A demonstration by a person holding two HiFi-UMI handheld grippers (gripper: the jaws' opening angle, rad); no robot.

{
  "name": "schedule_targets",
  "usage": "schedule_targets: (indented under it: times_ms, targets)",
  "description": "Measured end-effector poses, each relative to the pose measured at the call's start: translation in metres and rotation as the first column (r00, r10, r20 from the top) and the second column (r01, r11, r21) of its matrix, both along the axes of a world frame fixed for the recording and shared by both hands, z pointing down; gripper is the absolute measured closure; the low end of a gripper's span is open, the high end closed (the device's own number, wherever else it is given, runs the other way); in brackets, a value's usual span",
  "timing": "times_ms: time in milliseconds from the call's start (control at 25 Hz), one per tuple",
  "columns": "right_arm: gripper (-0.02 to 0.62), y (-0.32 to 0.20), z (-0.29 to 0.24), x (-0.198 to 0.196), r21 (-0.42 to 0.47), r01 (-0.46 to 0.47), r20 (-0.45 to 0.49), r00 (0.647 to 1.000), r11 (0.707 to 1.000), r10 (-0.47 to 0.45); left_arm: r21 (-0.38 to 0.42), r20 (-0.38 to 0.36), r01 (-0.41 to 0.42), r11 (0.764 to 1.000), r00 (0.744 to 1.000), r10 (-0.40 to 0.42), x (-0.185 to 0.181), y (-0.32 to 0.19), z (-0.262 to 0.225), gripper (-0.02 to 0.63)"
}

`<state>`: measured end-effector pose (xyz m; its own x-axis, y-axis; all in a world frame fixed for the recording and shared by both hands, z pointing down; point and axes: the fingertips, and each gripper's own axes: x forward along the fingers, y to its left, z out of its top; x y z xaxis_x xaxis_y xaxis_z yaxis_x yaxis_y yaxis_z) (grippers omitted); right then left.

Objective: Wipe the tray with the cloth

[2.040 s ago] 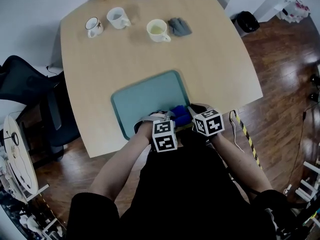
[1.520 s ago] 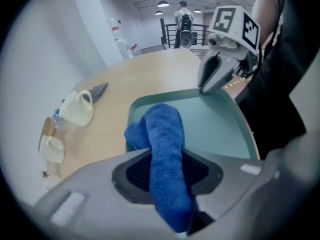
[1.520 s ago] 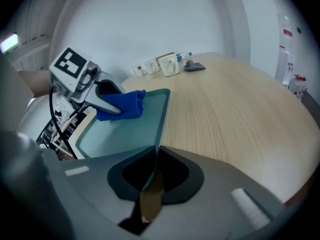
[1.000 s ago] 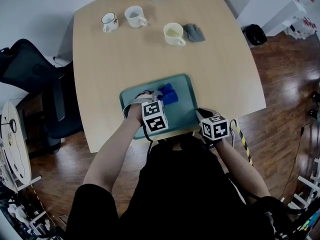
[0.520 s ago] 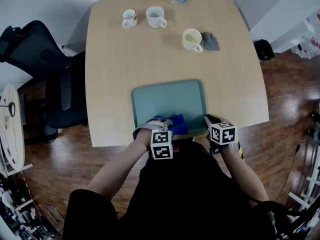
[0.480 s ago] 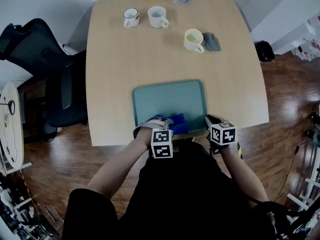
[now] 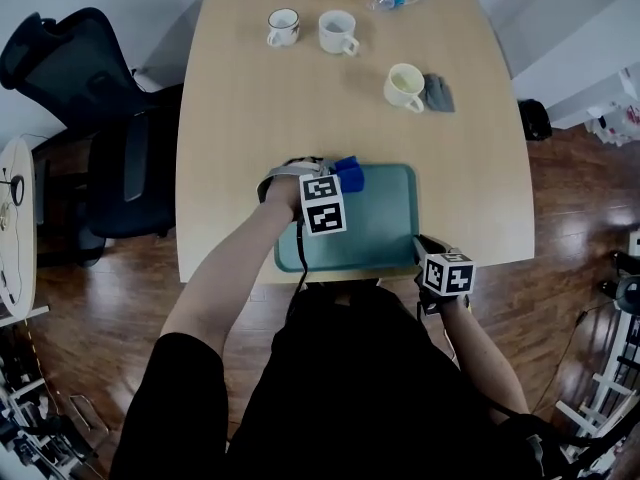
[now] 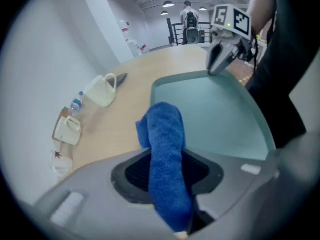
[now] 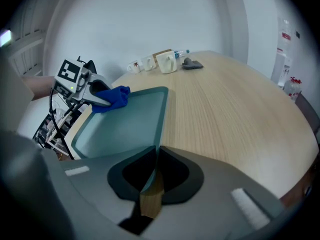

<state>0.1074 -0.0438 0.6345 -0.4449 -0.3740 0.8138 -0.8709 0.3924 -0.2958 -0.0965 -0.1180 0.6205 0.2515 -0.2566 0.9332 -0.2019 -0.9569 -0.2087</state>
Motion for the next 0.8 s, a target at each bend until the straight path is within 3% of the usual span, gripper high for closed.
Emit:
schedule_targets:
  times_ms: [120,280,800]
  targets:
    - [0.566,-0.002,0.0,0.0,0.0,0.0,-0.007,1.0,1.0,0.0,0.03,0.012,-0.01,1.0,1.0,0.009,-0.002,-0.009,-0.002,0.462]
    - [0.566,0.0,0.001,0.003,0.0,-0.005,-0.022,1.0,1.0,0.005,0.05,-0.014,-0.042,0.998,0.999,0.043,0.005,0.016,-0.003,0.469]
    - [0.565,0.0,0.002,0.005,-0.017,-0.015,-0.067,0.998,1.0,0.014,-0.067,-0.064,-0.173,0.983,0.983,0.169,0.017,0.164,-0.004,0.469]
